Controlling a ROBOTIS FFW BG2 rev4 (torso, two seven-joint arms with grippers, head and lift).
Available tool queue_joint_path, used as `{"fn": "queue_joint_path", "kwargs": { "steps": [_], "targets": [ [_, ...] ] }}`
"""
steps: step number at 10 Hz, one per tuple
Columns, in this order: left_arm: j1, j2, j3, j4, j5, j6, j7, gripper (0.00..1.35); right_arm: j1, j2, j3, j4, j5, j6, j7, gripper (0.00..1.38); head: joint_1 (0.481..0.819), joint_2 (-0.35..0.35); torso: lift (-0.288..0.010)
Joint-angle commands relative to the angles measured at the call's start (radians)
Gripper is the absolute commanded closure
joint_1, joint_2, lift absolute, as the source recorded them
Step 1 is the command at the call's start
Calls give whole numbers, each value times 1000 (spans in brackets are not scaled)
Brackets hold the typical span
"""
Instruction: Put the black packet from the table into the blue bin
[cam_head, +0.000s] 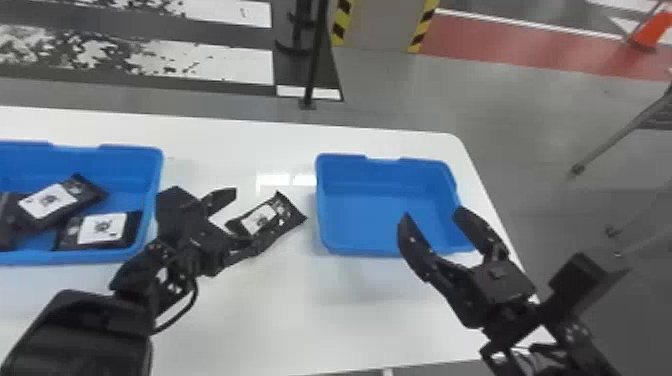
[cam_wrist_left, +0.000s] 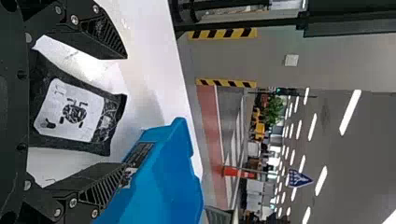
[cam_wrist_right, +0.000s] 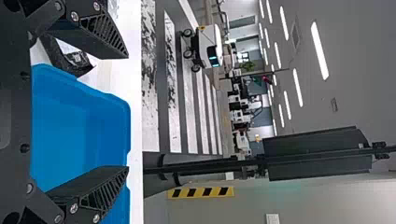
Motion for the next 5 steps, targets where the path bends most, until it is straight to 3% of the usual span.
{"fn": "queue_joint_path", "kwargs": {
  "steps": [1, 5],
  "targets": [
    [-52, -2, -56, 67, -16, 8, 6, 220, 0, 0, 0, 0, -1, 0, 0, 173, 695, -263, -110],
    [-123, -27, -62, 207, -191, 25, 53, 222, 5, -2, -2, 2, -13, 0, 0, 173, 695, -296, -110]
  ]
}}
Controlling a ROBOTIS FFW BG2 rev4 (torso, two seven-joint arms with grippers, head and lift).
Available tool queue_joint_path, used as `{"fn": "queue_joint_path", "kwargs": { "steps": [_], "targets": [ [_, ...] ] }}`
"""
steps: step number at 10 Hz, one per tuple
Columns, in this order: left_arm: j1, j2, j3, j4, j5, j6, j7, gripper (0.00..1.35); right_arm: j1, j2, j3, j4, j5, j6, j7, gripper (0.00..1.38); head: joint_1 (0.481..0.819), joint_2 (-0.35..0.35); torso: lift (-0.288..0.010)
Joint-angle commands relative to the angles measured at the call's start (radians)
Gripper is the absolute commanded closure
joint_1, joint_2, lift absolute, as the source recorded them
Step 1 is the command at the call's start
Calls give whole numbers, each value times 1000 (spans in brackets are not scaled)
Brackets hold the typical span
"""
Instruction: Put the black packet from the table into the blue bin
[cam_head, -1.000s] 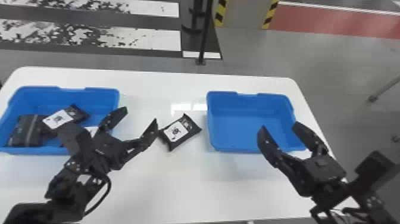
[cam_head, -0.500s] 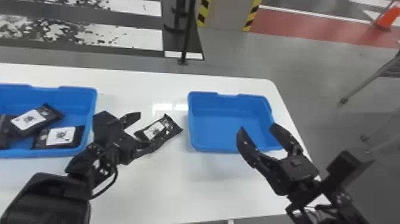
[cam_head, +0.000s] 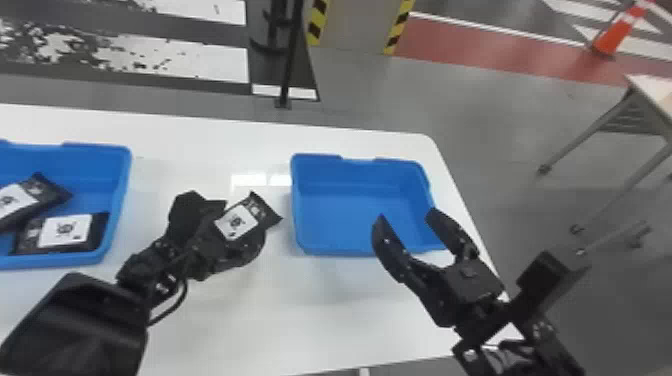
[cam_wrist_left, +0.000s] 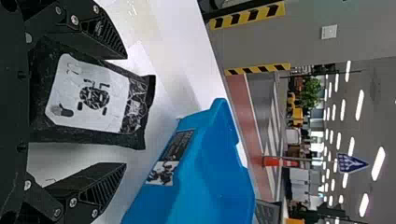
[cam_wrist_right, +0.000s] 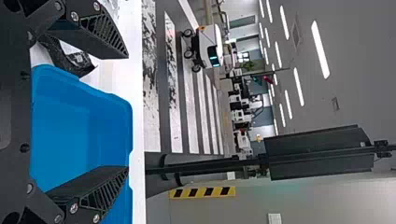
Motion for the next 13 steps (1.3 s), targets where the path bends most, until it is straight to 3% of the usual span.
{"fn": "queue_joint_path", "kwargs": {
  "steps": [1, 2, 3, 4, 8, 11, 13],
  "targets": [
    [-15, -3, -2, 20, -43, 36, 17, 294, 3, 0, 0, 0, -4, 0, 0, 173, 695, -292, -110],
    [-17, -3, -4, 20, -47, 38, 20, 593, 3, -2, 0, 0, -6, 0, 0, 173, 695, -282, -110],
    [-15, -3, -4, 22, -29, 26, 20, 987, 6, -2, 0, 0, -6, 0, 0, 173, 695, -276, -110],
    [-15, -3, -2, 20, -31, -13, 18, 1223, 6, -2, 0, 0, -6, 0, 0, 173, 695, -277, -110],
    [-24, 13, -12, 17, -5, -131, -25, 1214, 6, 0, 0, 2, -6, 0, 0, 173, 695, -295, -110],
    [15, 78, 6, -159, 95, -161, -68, 1214, 6, 0, 0, -3, -6, 0, -1, 173, 695, -295, -110],
    [66, 110, 104, -253, 87, -170, -95, 1213, 6, -2, 0, -5, -6, 0, -1, 173, 695, -267, -110]
  ]
}}
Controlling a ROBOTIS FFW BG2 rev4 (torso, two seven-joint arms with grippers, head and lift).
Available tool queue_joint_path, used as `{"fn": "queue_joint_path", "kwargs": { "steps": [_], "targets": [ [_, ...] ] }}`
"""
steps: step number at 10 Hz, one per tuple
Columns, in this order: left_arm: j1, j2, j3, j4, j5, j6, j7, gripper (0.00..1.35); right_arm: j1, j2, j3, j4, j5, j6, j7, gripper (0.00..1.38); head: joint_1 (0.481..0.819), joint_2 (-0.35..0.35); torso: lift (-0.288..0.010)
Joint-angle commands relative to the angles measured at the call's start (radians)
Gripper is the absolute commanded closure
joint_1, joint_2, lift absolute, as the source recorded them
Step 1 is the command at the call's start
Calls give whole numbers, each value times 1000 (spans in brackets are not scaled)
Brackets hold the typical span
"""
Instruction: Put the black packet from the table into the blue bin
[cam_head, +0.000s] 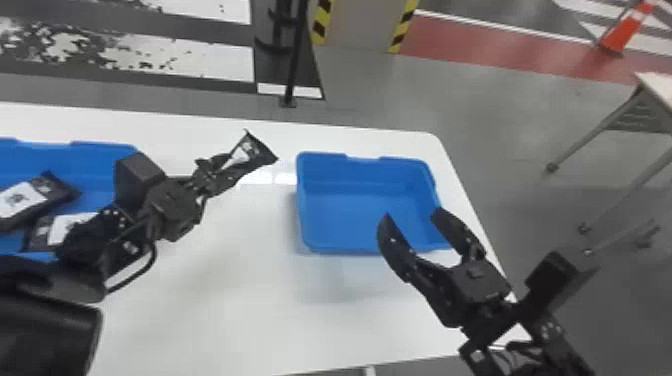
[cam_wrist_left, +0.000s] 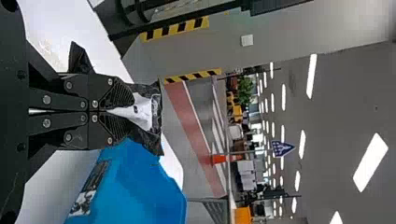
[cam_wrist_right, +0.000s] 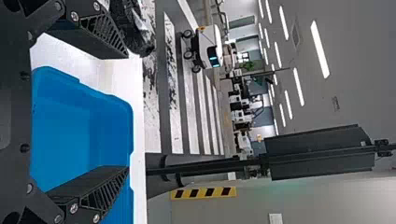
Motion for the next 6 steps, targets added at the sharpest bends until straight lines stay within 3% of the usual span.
{"fn": "queue_joint_path", "kwargs": {
  "steps": [1, 4, 6],
  "targets": [
    [26, 21, 86, -37, -24, 1, -18, 1213, 0, 0, 0, -1, 0, 0, 1, 173, 695, -236, -110],
    [87, 28, 300, -71, -139, 15, -58, 1213, -2, 0, 0, -1, 0, 0, 1, 173, 695, -115, -110],
    [119, 30, 400, -91, -197, 15, -61, 1199, -2, 0, 0, -1, 0, 0, 1, 173, 695, -21, -110]
  ]
}}
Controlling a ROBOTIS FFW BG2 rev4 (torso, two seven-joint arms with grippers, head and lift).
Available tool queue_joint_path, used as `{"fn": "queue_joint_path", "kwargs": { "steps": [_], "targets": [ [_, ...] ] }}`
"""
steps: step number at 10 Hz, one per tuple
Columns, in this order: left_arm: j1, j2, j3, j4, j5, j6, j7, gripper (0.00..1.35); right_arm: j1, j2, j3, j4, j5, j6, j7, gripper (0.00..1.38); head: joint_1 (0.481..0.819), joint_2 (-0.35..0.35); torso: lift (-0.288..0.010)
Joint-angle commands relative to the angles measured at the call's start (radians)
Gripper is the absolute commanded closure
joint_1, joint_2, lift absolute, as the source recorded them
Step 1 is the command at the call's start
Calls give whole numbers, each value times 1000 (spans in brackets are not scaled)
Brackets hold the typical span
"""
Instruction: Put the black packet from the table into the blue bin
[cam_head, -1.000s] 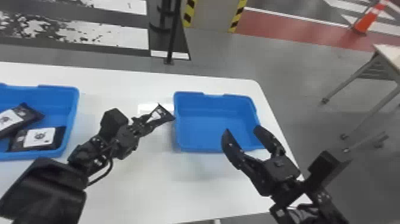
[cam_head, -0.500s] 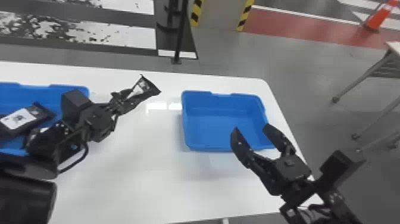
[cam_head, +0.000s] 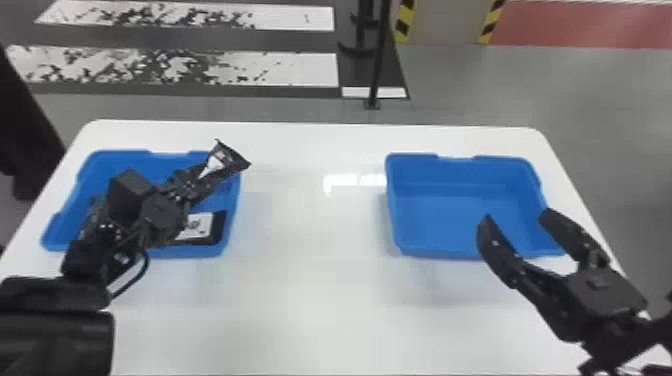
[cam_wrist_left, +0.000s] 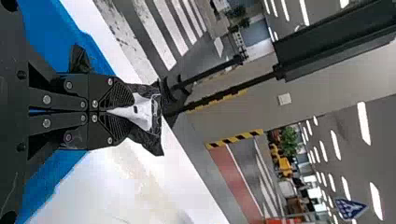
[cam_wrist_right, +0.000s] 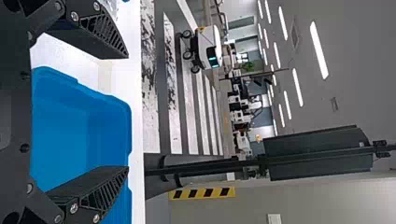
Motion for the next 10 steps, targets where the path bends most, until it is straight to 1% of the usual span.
{"fn": "queue_joint_path", "kwargs": {
  "steps": [1, 2, 3, 4, 5, 6, 7, 8, 9, 10],
  "targets": [
    [28, -10, 82, -9, -23, -18, 1, 851, 0, 0, 0, 0, 0, 0, -1, 173, 695, 2, -110],
    [60, -21, 127, -46, -23, -16, -1, 317, 0, 0, 0, 0, 0, 0, 1, 173, 695, 40, -110],
    [94, -30, 161, -97, -23, -8, -1, 75, 0, -1, 0, 0, 0, 0, 1, 173, 695, 78, -110],
    [139, -44, 199, -151, 3, -8, -1, 130, -2, -1, 0, 0, 0, 0, 1, 173, 695, 106, -110],
    [188, -69, 249, -203, 27, -31, -1, 156, -2, 0, 0, 0, 0, 0, -1, 173, 695, 119, -110],
    [239, -101, 303, -247, 51, -75, 1, 160, -2, 0, 0, 0, -2, 0, -1, 173, 695, 142, -110],
    [291, -134, 347, -267, 103, -136, 11, 162, -2, 0, 0, 0, -2, 0, -1, 173, 695, 171, -110],
    [342, -134, 387, -301, 127, -178, 34, 162, -2, 0, 2, 0, -2, 0, -1, 173, 695, 198, -110],
    [401, -134, 397, -326, 191, -222, 73, 162, -5, 0, 4, 0, 0, 0, -1, 173, 695, 217, -110],
    [458, -134, 373, -340, 278, -254, 119, 162, -5, 2, 4, 0, 0, 0, -1, 173, 695, 252, -110]
  ]
}}
